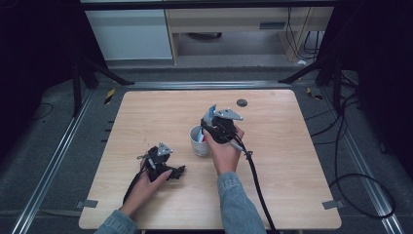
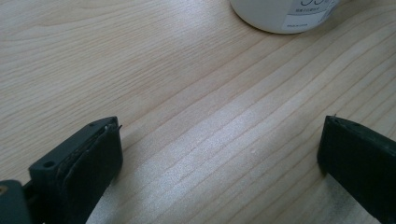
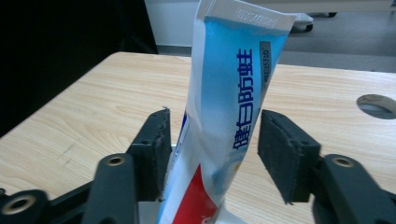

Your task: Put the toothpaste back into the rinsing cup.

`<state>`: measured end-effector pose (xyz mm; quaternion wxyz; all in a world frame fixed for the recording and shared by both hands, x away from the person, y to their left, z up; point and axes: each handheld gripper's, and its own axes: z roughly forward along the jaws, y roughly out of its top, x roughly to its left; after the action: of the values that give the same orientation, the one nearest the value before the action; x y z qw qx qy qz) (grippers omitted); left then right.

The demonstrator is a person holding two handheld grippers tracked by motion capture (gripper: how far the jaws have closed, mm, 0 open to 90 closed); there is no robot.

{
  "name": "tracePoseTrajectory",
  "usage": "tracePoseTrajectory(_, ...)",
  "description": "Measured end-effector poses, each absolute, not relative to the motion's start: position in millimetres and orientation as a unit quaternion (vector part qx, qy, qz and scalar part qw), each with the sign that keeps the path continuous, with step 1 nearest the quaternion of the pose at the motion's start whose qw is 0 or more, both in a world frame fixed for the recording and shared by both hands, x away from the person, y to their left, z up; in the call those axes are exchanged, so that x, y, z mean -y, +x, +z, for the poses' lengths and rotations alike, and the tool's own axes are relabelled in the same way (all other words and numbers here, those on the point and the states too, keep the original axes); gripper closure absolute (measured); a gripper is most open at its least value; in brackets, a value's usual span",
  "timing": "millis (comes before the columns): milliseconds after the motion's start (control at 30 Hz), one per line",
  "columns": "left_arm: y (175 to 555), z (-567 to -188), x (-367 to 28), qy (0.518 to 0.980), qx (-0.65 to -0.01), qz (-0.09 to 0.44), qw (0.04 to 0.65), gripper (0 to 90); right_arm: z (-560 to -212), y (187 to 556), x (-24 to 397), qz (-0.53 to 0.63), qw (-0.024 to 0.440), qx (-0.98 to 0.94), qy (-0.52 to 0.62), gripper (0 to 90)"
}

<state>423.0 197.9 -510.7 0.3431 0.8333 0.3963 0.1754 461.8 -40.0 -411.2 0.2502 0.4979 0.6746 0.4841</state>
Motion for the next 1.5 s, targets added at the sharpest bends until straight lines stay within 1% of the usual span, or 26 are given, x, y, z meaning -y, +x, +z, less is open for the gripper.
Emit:
tracePoseTrajectory(67, 423.0, -510.7, -197.9, 0.833, -0.396, 0.175, 0.343, 0.0, -410.8, 461.4, 40.1, 0.483, 0.252, -0.675, 0.498, 41.2)
tracePoseTrajectory(233, 423.0, -510.7, -197.9, 0.833, -0.396, 0.175, 0.343, 0.0, -407.8, 459.7, 43.2, 0.476, 0.269, -0.673, 0.498, 33.5)
tracePoseTrajectory(433, 423.0, -510.7, -197.9, 0.833, -0.396, 0.175, 0.343, 0.0, -401.8, 457.4, 48.4, 0.468, 0.287, -0.677, 0.489, 26.8)
tracePoseTrajectory(567, 423.0, -510.7, -197.8, 0.833, -0.397, 0.175, 0.344, 0.0, -400.3, 457.7, 49.9, 0.466, 0.287, -0.679, 0.489, 25.2)
tracePoseTrajectory(1000, 423.1, -510.8, -197.8, 0.833, -0.397, 0.176, 0.344, 0.0, -394.2, 460.4, 50.2, 0.444, 0.288, -0.713, 0.461, 10.3)
tracePoseTrajectory(1367, 423.0, -510.8, -197.7, 0.833, -0.397, 0.176, 0.344, 0.0, -387.9, 454.2, 66.2, 0.408, 0.281, -0.756, 0.428, 8.5)
tracePoseTrajectory(1500, 422.2, -510.8, -197.7, 0.833, -0.396, 0.174, 0.345, 0.0, -386.6, 451.8, 74.6, 0.400, 0.288, -0.760, 0.424, 8.9)
